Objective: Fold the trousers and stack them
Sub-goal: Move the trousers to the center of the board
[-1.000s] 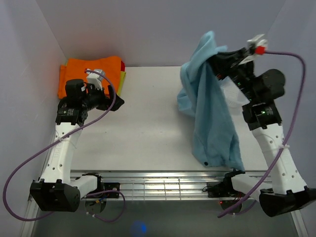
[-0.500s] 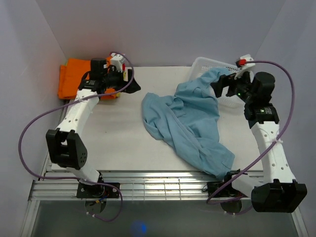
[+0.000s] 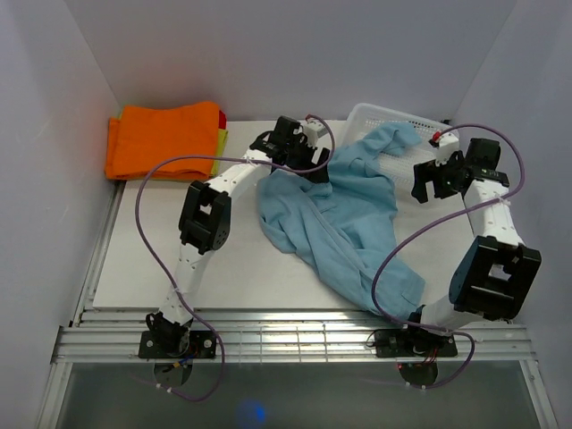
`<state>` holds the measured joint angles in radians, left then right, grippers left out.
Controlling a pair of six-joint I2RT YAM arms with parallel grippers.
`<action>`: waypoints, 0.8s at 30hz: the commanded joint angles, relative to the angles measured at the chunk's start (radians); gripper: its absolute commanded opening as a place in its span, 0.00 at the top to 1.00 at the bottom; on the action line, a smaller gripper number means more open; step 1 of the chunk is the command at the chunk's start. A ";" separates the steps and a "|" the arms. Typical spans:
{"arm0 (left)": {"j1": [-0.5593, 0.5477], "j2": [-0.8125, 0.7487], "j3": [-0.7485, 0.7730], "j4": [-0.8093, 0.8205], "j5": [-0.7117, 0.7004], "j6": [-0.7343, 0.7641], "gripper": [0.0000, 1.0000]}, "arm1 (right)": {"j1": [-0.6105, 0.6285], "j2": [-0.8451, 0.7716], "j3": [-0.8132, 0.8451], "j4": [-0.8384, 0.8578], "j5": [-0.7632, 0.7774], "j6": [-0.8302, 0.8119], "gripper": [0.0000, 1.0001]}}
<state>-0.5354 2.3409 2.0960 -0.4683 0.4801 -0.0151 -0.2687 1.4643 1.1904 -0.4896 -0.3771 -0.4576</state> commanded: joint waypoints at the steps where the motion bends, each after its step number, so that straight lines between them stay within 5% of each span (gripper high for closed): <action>1: -0.001 0.017 0.053 0.039 -0.057 0.053 0.02 | -0.001 0.046 0.118 -0.018 -0.029 -0.272 0.04; 14: -0.015 0.069 0.021 0.195 -0.023 0.026 0.13 | 0.088 0.369 0.307 -0.026 -0.019 -0.435 0.00; 17: -0.014 0.064 0.007 0.253 -0.011 -0.011 0.25 | 0.103 0.419 0.316 0.014 0.007 -0.426 0.15; 21: -0.014 0.038 0.006 0.272 0.032 -0.028 0.54 | 0.105 0.484 0.370 0.032 0.049 -0.391 0.41; 22: -0.014 0.025 0.001 0.269 0.046 -0.028 0.76 | 0.105 0.490 0.380 0.040 0.055 -0.388 0.45; 24: -0.014 -0.014 -0.016 0.261 0.075 -0.023 1.00 | 0.105 0.498 0.383 0.069 0.076 -0.383 0.53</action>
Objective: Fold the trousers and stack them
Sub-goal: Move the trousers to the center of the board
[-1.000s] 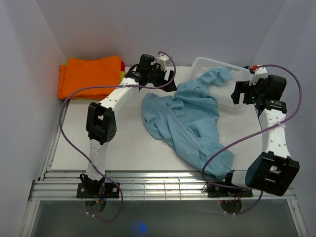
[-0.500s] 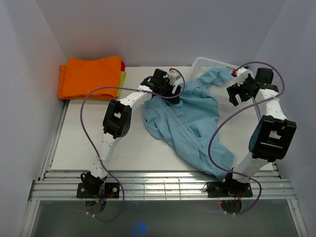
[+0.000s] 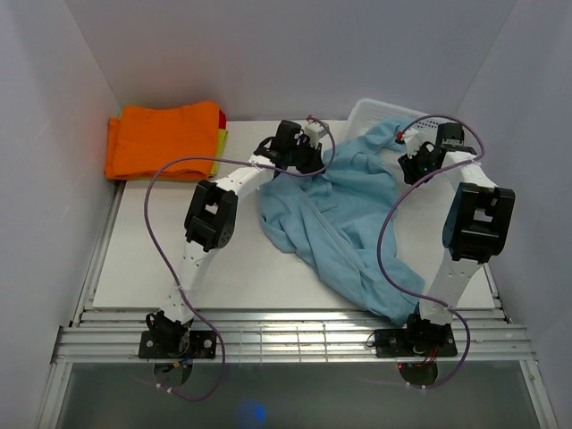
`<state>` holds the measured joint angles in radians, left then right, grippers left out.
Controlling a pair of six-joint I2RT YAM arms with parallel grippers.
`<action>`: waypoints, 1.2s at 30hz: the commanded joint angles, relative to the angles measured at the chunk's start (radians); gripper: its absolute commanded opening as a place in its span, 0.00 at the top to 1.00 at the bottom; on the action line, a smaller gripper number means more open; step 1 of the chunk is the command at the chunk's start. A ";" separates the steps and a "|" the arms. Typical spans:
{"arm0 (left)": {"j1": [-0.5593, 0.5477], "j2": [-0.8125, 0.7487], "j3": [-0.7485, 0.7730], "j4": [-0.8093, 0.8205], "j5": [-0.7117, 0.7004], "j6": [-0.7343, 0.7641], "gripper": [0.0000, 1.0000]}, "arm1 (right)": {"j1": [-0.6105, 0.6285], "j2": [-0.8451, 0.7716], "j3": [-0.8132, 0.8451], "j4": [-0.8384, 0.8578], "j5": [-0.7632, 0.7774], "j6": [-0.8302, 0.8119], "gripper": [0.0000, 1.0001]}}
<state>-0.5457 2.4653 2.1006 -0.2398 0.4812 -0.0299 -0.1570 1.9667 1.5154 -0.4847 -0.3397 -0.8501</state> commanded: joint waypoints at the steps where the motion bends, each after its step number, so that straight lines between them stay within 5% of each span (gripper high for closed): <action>1: -0.003 -0.190 -0.040 0.019 0.085 -0.004 1.00 | -0.007 0.000 0.063 0.073 0.047 0.016 0.57; 7: 0.030 -0.504 -0.250 0.088 0.221 -0.025 1.00 | -0.010 0.064 0.141 0.090 0.140 0.042 0.91; 14: 0.107 -0.923 -0.531 0.022 0.247 -0.024 1.00 | -0.010 0.142 0.215 0.100 0.189 0.022 0.92; 25: 0.216 -1.180 -0.965 -0.076 0.145 -0.044 1.00 | -0.015 0.267 0.433 0.090 0.272 -0.015 0.92; 28: 0.216 -1.137 -0.979 -0.082 0.072 -0.076 1.00 | -0.012 0.293 0.488 0.072 0.314 0.000 0.57; 29: 0.216 -1.113 -0.964 -0.096 0.044 -0.077 0.93 | -0.013 0.287 0.502 0.060 0.312 0.011 0.42; 32: 0.223 -1.007 -0.869 -0.177 -0.050 -0.067 0.75 | -0.015 0.194 0.464 0.035 0.253 0.028 0.22; 36: 0.245 -0.947 -0.778 -0.227 -0.020 -0.027 0.49 | -0.019 0.031 0.396 -0.083 0.108 0.066 0.11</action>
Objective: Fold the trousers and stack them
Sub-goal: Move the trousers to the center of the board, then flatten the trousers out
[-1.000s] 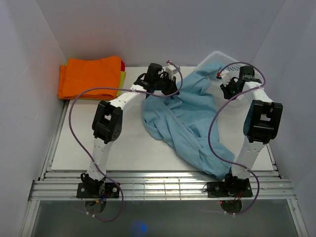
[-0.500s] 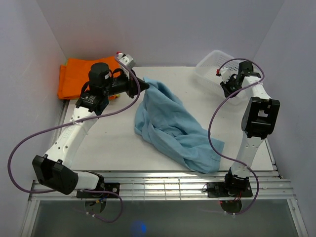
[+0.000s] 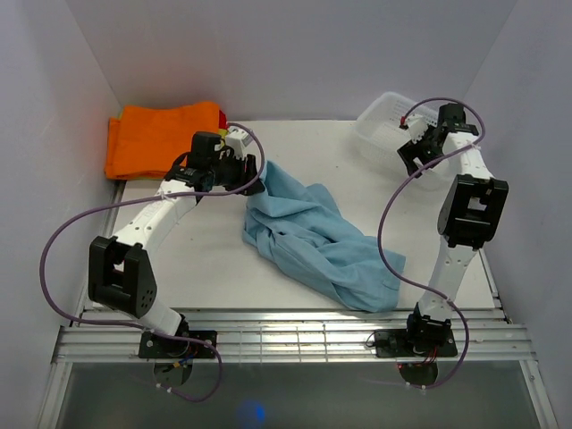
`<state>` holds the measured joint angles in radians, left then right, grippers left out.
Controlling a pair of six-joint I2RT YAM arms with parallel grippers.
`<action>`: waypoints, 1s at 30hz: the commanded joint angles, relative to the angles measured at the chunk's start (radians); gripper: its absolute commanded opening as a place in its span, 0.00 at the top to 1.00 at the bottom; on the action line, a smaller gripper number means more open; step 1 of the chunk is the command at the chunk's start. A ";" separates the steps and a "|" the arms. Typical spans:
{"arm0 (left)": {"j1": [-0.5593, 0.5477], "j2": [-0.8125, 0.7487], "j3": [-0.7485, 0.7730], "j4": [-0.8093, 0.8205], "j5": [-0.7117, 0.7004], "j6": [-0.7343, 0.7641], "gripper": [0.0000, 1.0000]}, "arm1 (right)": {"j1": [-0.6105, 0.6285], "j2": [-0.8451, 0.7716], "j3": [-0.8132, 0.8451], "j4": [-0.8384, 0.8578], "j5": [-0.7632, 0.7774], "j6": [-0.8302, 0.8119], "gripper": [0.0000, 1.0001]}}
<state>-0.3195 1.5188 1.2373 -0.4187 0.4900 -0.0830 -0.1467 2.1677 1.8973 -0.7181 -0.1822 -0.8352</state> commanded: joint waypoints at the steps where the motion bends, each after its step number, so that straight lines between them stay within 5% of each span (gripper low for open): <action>1: 0.020 0.003 0.100 -0.061 -0.013 0.043 0.42 | -0.031 -0.234 0.010 0.072 -0.080 0.059 0.08; 2: 0.029 0.006 0.116 -0.069 0.019 0.073 0.32 | -0.033 -0.267 -0.001 0.034 -0.142 0.064 0.07; 3: 0.034 0.012 0.151 -0.080 0.042 0.080 0.02 | -0.034 -0.302 -0.016 -0.004 -0.175 0.065 0.06; 10: 0.059 0.119 0.321 -0.164 0.094 0.225 0.02 | -0.034 -0.538 -0.285 -0.323 -0.370 -0.068 0.11; 15: 0.059 0.317 0.542 -0.253 0.202 0.331 0.03 | -0.033 -0.632 -0.591 -0.276 -0.384 -0.093 0.17; 16: 0.059 0.377 0.612 -0.273 0.194 0.335 0.05 | -0.033 -0.655 -0.634 -0.195 -0.373 -0.050 0.25; 17: 0.059 0.421 0.681 -0.282 0.197 0.321 0.07 | -0.031 -0.642 -0.653 -0.116 -0.322 0.026 0.43; 21: 0.059 0.408 0.639 -0.229 0.196 0.261 0.07 | -0.050 -0.324 -0.477 0.086 -0.033 0.086 0.64; 24: 0.059 0.362 0.578 -0.195 0.144 0.250 0.07 | -0.050 -0.163 -0.284 0.261 0.133 0.116 0.62; 27: 0.060 0.372 0.614 -0.181 0.124 0.253 0.05 | -0.050 -0.036 -0.072 0.325 0.265 0.125 0.44; 28: 0.060 0.392 0.634 -0.187 0.125 0.256 0.04 | -0.050 -0.054 -0.073 0.327 0.247 0.133 0.38; 29: 0.057 0.478 0.739 -0.237 0.165 0.276 0.03 | -0.048 -0.192 -0.102 0.166 0.010 0.119 0.30; 30: 0.057 0.498 0.740 -0.238 0.165 0.285 0.03 | -0.048 -0.193 -0.103 0.164 0.007 0.105 0.27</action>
<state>-0.2611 1.9640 1.8450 -0.6380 0.6170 0.1764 -0.1963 2.1292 1.7782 -0.4835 0.0124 -0.7067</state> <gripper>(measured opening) 0.968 0.672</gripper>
